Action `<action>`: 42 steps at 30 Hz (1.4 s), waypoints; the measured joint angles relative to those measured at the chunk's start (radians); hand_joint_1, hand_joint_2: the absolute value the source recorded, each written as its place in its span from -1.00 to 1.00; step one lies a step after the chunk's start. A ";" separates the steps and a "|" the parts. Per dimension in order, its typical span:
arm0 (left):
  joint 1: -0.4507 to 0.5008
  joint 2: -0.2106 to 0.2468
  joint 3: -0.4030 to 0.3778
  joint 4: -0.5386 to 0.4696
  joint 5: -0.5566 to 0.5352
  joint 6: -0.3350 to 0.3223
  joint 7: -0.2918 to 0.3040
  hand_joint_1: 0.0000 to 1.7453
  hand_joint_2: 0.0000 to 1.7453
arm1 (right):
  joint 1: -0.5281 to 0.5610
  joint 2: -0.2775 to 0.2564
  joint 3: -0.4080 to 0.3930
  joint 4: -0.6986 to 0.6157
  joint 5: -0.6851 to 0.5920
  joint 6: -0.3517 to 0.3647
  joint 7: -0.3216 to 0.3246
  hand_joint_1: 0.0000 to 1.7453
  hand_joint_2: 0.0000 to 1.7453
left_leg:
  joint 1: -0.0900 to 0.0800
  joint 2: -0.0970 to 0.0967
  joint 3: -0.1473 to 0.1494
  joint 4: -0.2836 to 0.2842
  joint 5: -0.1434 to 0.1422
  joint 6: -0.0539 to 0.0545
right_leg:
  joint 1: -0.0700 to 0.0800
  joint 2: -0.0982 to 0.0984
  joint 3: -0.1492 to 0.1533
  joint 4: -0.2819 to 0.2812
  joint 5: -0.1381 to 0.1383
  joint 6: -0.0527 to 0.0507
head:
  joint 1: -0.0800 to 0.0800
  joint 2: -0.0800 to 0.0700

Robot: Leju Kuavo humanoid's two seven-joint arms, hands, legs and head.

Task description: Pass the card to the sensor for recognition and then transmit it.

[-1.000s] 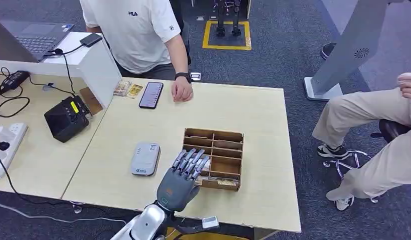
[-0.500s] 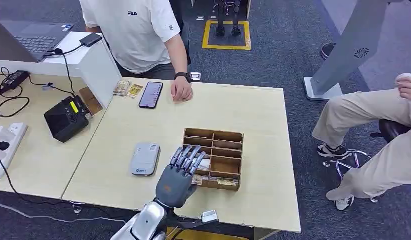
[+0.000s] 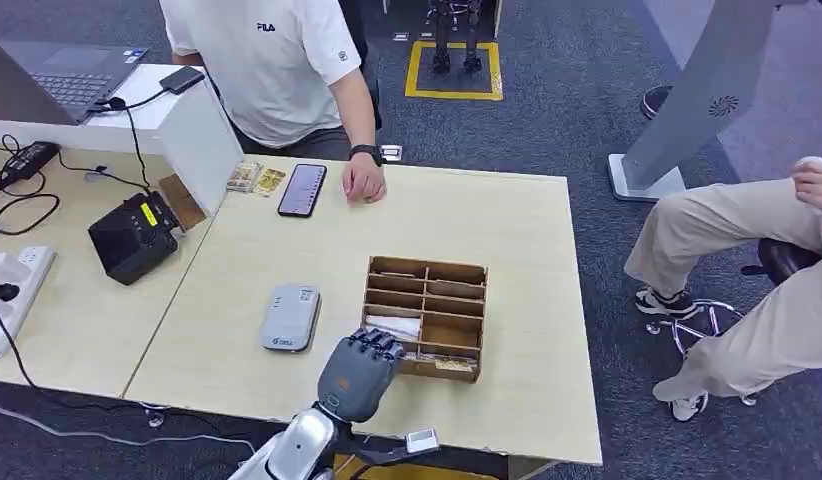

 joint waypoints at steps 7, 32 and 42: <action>-0.017 -0.012 -0.001 0.042 0.053 -0.035 -0.059 1.00 1.00 | -0.001 0.000 0.000 0.014 -0.001 0.000 -0.021 -1.00 1.00 | 0.000 0.000 0.000 0.000 0.000 0.000 | 0.000 0.000 0.001 0.000 0.000 0.000 | 0.000 0.000; 0.100 -0.153 0.204 -0.164 0.295 0.045 -0.387 1.00 1.00 | -0.001 0.000 0.000 0.015 -0.022 0.000 -0.007 -1.00 1.00 | 0.000 0.000 0.000 0.000 -0.001 0.001 | 0.000 0.000 0.000 0.000 0.000 0.000 | 0.001 0.000; 0.123 -0.174 0.340 -0.287 0.520 0.044 -0.496 1.00 1.00 | -0.002 0.000 0.000 0.013 -0.030 0.000 -0.007 -1.00 1.00 | 0.000 0.000 0.001 0.000 0.000 0.000 | 0.000 0.000 0.000 0.000 0.000 0.000 | 0.000 0.000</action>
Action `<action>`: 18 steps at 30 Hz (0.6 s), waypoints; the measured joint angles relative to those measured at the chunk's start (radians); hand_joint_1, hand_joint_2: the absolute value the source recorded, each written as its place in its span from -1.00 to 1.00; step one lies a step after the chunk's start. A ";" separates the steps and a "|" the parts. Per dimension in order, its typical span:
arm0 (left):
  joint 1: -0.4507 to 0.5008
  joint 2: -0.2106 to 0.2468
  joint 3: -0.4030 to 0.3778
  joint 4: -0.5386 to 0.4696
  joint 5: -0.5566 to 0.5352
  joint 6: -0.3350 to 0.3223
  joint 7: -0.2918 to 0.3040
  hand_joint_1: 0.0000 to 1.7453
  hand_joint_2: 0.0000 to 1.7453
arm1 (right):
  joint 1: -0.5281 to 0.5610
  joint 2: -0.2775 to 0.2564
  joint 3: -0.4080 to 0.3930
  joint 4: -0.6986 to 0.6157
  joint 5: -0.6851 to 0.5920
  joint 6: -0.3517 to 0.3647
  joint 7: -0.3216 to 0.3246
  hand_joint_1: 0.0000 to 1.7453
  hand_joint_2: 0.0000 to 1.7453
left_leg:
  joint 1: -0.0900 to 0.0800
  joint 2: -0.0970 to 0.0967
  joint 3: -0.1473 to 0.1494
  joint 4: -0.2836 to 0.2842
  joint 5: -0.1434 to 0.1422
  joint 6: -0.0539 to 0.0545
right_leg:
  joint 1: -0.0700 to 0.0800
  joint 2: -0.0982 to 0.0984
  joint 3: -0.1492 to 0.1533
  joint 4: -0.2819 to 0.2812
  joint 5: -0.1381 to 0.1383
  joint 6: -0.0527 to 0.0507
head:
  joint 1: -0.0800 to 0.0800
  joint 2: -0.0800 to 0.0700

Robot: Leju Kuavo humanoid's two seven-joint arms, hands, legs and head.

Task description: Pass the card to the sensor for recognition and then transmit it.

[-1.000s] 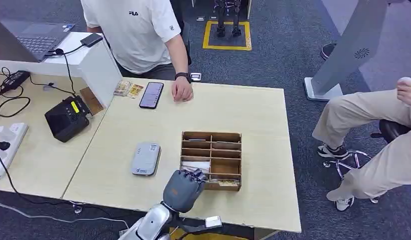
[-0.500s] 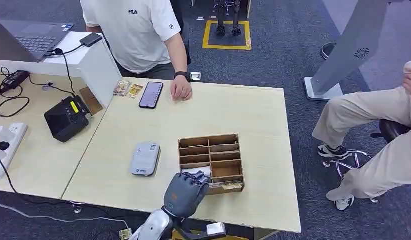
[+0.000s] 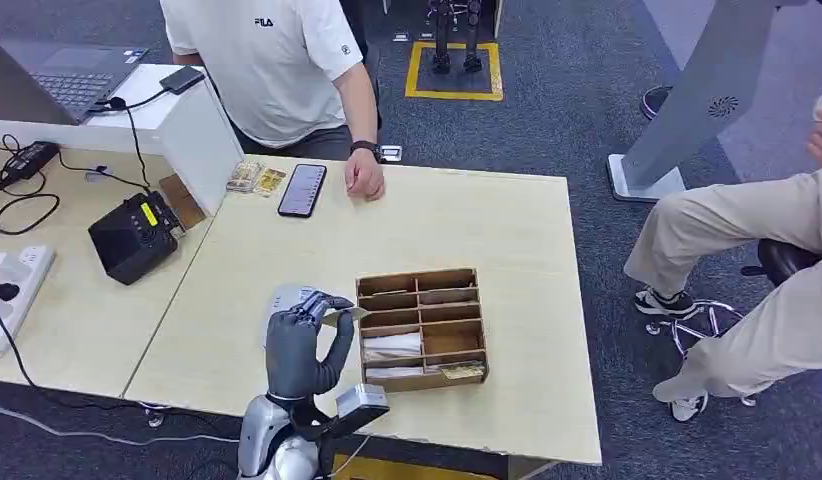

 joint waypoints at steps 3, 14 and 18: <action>-0.002 -0.001 0.011 -0.008 0.058 0.000 0.003 1.00 1.00 | 0.000 0.000 0.000 0.000 0.009 0.000 0.000 -1.00 1.00 | 0.000 0.000 0.000 0.000 0.000 0.000 | 0.000 0.000 0.000 0.000 0.000 0.000 | 0.000 0.000; -0.186 0.012 0.029 0.071 0.254 -0.009 0.169 1.00 1.00 | 0.000 0.000 0.000 0.000 0.051 0.000 -0.004 -1.00 1.00 | 0.000 -0.001 0.000 0.000 0.002 0.000 | 0.000 -0.001 0.000 0.000 0.001 0.000 | 0.000 0.000; -0.266 0.028 0.047 0.144 0.306 -0.008 0.214 1.00 1.00 | -0.001 0.000 0.000 0.000 0.069 0.000 -0.005 -1.00 1.00 | 0.000 -0.001 -0.001 0.000 0.002 0.000 | 0.000 -0.001 0.000 0.000 0.001 0.000 | 0.000 0.000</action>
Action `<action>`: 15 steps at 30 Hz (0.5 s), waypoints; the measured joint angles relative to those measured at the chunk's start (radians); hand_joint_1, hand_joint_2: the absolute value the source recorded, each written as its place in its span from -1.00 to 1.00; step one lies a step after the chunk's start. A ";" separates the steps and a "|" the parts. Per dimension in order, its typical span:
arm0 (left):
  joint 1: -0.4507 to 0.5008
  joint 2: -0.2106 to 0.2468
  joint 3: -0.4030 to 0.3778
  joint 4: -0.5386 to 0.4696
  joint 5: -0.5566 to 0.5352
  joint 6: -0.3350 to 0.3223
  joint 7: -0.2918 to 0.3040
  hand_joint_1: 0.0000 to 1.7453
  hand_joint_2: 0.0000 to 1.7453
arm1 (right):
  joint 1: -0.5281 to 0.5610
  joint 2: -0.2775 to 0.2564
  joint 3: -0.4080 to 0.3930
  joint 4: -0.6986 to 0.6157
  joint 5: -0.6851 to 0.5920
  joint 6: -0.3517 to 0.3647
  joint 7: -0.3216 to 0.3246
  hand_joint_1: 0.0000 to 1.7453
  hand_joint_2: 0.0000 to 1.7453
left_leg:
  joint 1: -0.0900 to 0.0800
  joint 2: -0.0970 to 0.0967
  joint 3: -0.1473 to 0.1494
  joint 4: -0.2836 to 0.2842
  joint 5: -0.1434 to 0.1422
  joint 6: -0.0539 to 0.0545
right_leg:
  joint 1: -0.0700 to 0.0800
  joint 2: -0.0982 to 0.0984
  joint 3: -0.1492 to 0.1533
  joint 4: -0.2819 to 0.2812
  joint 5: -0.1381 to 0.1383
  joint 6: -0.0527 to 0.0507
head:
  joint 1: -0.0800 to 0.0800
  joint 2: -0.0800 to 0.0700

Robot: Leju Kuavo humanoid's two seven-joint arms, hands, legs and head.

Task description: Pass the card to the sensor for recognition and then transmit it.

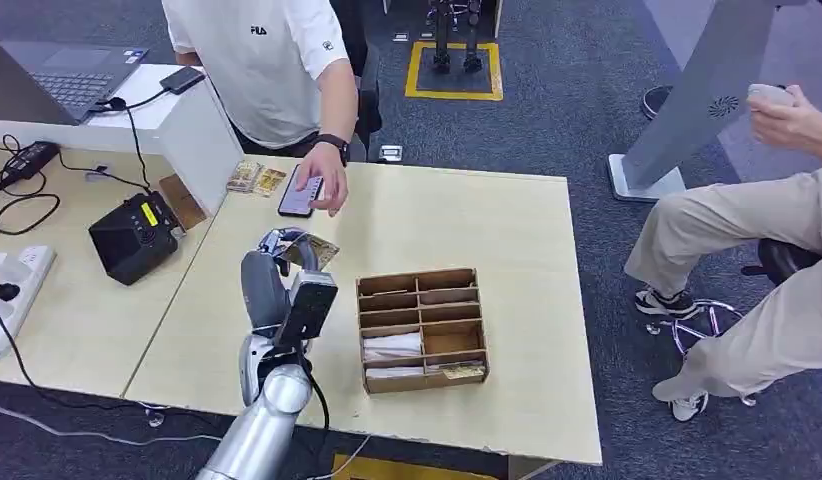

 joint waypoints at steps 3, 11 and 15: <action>-0.050 0.011 0.013 0.049 0.034 0.001 0.010 1.00 1.00 | 0.000 0.000 0.000 0.002 -0.008 0.000 -0.018 -1.00 1.00 | 0.000 0.000 0.000 0.000 0.000 0.000 | 0.000 0.000 0.000 0.000 0.000 0.000 | 0.000 0.000; -0.136 0.032 0.038 0.138 0.045 0.006 0.049 1.00 1.00 | -0.002 0.000 0.000 0.002 0.012 0.000 -0.017 -1.00 1.00 | 0.000 0.000 0.000 0.000 0.000 0.000 | 0.000 0.000 0.000 0.000 0.000 0.000 | 0.000 0.000; -0.158 0.034 0.056 0.166 0.040 0.006 0.045 1.00 1.00 | -0.002 0.000 0.000 0.002 0.013 0.000 -0.020 -1.00 1.00 | 0.000 0.000 0.000 0.000 0.000 0.000 | 0.000 0.000 0.000 0.000 0.000 0.000 | 0.000 0.000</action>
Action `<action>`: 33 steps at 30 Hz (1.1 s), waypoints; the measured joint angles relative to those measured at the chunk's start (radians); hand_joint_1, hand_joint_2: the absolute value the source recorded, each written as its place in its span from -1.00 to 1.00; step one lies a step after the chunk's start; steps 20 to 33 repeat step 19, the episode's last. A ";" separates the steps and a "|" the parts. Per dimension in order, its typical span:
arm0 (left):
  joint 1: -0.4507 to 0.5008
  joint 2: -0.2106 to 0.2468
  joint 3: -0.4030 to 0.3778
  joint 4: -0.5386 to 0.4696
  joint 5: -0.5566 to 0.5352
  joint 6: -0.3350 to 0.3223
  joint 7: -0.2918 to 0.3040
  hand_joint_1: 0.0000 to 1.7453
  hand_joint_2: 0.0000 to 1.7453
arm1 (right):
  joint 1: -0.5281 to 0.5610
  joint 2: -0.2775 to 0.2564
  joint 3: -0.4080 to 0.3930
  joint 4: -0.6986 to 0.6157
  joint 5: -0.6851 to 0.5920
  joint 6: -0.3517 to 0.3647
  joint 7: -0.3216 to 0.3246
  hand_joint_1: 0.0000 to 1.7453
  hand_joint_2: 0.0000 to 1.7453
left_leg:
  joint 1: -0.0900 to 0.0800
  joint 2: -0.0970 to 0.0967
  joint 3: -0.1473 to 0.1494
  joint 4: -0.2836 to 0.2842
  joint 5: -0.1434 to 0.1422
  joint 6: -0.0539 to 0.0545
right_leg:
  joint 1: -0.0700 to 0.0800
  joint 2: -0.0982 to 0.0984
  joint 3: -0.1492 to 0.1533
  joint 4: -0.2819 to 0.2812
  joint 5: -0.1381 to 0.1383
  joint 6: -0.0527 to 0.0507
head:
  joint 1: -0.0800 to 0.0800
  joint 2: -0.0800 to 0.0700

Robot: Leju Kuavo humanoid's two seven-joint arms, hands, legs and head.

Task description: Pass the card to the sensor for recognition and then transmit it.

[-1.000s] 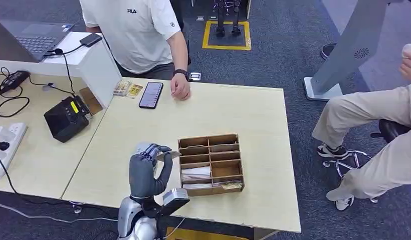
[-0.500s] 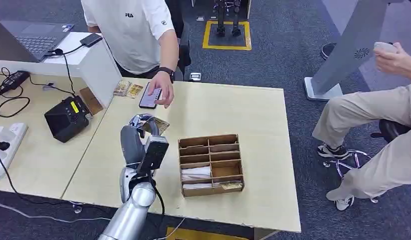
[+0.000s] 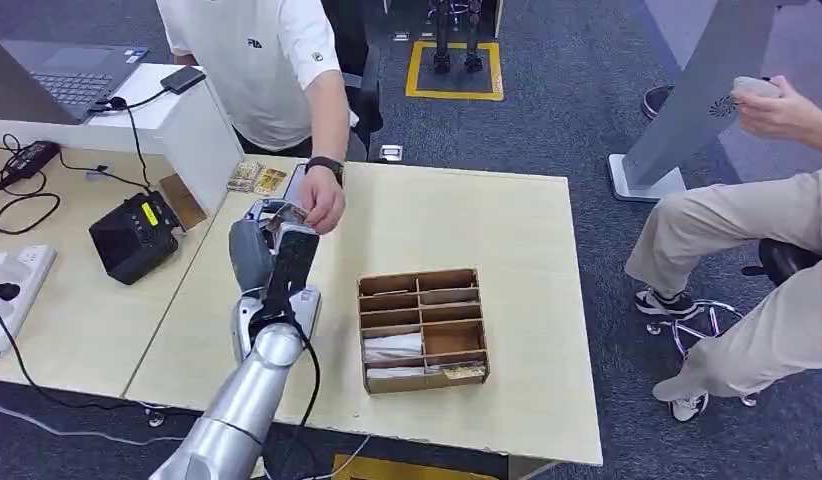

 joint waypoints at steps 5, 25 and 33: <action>-0.025 -0.001 0.008 0.027 0.028 0.000 0.004 -1.00 1.00 | 0.000 0.000 0.000 0.000 0.006 0.000 0.004 -1.00 1.00 | 0.000 0.000 0.000 0.000 0.000 0.000 | 0.000 0.000 0.000 0.000 0.000 0.000 | 0.000 0.000; -0.023 -0.011 0.045 0.028 0.195 -0.002 -0.089 -1.00 1.00 | -0.004 0.000 0.000 0.000 -0.020 0.000 0.002 -1.00 1.00 | 0.000 0.000 0.000 0.000 0.000 0.000 | 0.000 0.000 0.000 0.000 0.000 0.000 | 0.000 0.000; -0.023 -0.011 0.045 0.028 0.195 -0.002 -0.089 -1.00 1.00 | -0.004 0.000 0.000 0.000 -0.020 0.000 0.002 -1.00 1.00 | 0.000 0.000 0.000 0.000 0.000 0.000 | 0.000 0.000 0.000 0.000 0.000 0.000 | 0.000 0.000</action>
